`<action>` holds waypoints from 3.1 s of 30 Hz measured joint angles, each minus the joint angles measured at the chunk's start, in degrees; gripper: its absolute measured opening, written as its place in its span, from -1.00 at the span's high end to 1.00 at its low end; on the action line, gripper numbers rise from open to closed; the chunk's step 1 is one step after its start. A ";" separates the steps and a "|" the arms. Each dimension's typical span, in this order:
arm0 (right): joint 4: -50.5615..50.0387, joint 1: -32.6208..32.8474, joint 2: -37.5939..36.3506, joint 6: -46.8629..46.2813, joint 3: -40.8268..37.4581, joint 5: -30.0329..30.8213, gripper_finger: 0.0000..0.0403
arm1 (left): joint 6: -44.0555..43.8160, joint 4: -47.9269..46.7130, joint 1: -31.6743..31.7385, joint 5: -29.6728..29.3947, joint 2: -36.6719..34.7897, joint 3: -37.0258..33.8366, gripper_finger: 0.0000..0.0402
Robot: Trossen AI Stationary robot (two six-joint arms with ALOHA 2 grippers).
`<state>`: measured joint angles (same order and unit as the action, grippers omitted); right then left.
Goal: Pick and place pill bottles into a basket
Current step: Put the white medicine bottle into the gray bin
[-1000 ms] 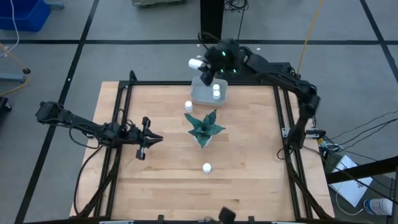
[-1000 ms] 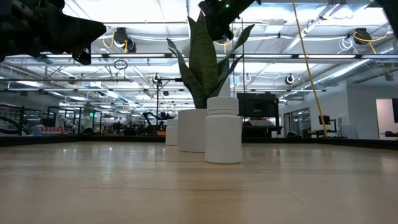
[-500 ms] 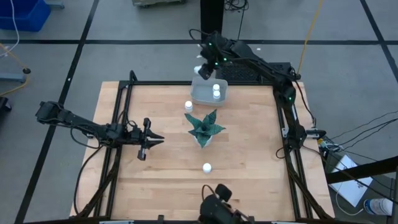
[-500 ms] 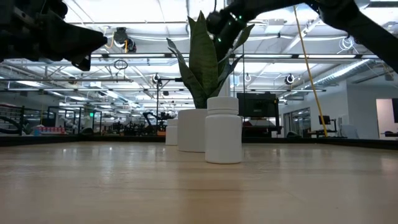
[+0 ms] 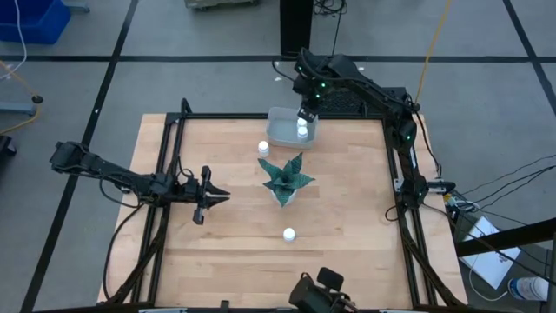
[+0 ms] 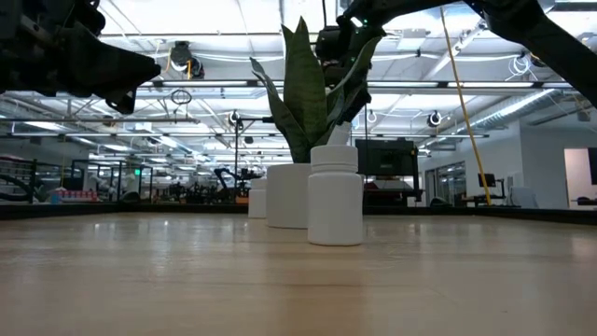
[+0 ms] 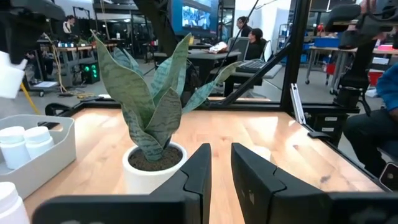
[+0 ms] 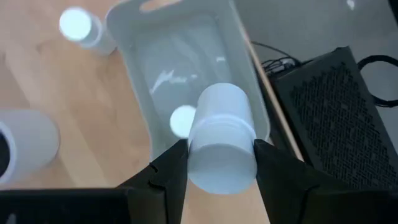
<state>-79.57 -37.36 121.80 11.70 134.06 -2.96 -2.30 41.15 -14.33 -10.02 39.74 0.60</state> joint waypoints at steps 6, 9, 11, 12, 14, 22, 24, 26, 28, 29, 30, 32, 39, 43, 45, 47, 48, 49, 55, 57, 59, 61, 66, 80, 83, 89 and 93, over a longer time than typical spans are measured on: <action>-0.58 2.03 0.02 3.08 0.00 3.05 0.27 | -0.05 0.08 0.00 -0.07 -0.02 0.00 0.67; -0.40 2.65 0.02 3.46 0.00 3.16 0.27 | -0.18 0.11 0.00 -0.09 -0.02 0.00 0.67; -0.62 2.99 0.02 3.58 0.00 4.85 0.27 | -0.19 0.11 0.00 -0.09 -0.02 0.00 0.67; -0.57 3.19 0.02 3.62 -0.26 6.81 0.27 | -0.20 0.11 0.00 -0.09 -0.02 0.00 0.67; -1.25 3.50 0.00 4.04 -1.02 9.45 0.26 | -0.19 0.11 0.00 -0.09 -0.02 0.00 0.67; -2.09 3.47 0.04 5.44 -4.86 10.45 0.27 | -1.16 -0.44 0.00 -0.11 -0.02 0.00 0.67; -1.20 3.47 0.04 5.71 -5.87 10.45 0.26 | -1.21 -0.45 0.00 -0.11 -0.02 0.00 0.67; -0.47 3.47 0.04 6.17 -6.86 11.08 0.26 | -1.11 -0.53 0.00 -0.11 -0.02 0.00 0.67; 0.91 3.51 0.04 7.40 -7.37 12.40 0.27 | -1.05 -0.56 0.00 -0.11 -0.02 0.00 0.67; 2.09 3.67 0.04 8.06 -7.39 12.08 0.27 | -1.03 -0.57 0.00 -0.11 -0.02 0.00 0.67; 3.84 3.85 0.04 8.90 -7.37 11.82 0.27 | -1.03 -0.57 0.00 -0.13 -0.02 0.00 0.67; 7.45 4.41 0.02 10.95 -7.37 10.23 0.27 | -1.03 -0.57 0.00 -0.25 -0.02 0.00 0.67; 12.76 4.98 0.02 11.04 -7.37 1.38 0.27 | -1.01 -0.72 0.00 -0.52 -0.02 0.00 0.67; 12.90 4.93 0.02 12.31 -7.37 -0.18 0.27 | -0.99 -1.16 0.00 -0.50 -0.02 0.02 0.67; 13.58 5.29 0.02 12.52 -7.37 -3.04 0.27 | -0.96 -1.98 0.00 -0.50 -0.02 0.02 0.67; 13.81 6.02 0.09 12.88 -7.37 -3.08 0.27 | -0.88 -2.64 0.00 -0.56 -0.02 0.02 0.67; 14.08 6.48 0.28 13.06 -7.55 -3.14 0.27 | -0.85 -2.74 0.00 -0.57 -0.01 0.02 0.67; 15.19 6.94 0.28 13.27 -8.38 -3.19 0.27 | -0.85 -2.73 0.00 -0.57 -0.01 0.02 0.67; 18.93 9.20 0.61 16.49 -14.94 -1.53 0.27 | -0.88 -2.73 0.00 -0.57 -0.02 0.02 0.67; 20.54 9.42 0.59 17.18 -16.95 -1.36 0.27 | -0.88 -2.83 0.00 -0.57 -0.01 0.02 0.67; 21.51 9.35 0.59 16.97 -18.28 -0.92 0.27 | -0.83 -2.89 0.00 -0.57 -0.01 0.02 0.67; 21.43 9.31 0.59 16.88 -19.15 0.83 0.27 | -0.81 -2.89 0.00 -0.57 -0.02 0.02 0.67; 23.18 9.31 0.28 18.01 -19.47 4.26 0.27 | -0.80 -3.07 0.00 -0.57 -0.02 0.02 0.67; 25.15 8.86 -3.87 21.22 -19.45 7.39 0.27 | -0.43 -5.92 0.00 -0.60 -0.01 0.02 0.67; 22.28 8.56 -5.62 22.26 -19.45 9.42 0.27 | -1.16 -6.14 0.00 -0.57 -0.02 0.02 0.67; 15.01 8.56 -7.21 23.96 -19.41 14.96 0.27 | -2.72 -7.19 0.00 -0.55 -0.02 0.02 0.67; 11.96 8.57 -7.21 23.45 -19.41 14.91 0.26 | -2.73 -7.17 0.00 -0.55 -0.02 0.02 0.67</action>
<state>-67.61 -28.80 114.59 35.16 114.65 11.95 -5.04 33.98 -14.33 -10.57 39.72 0.62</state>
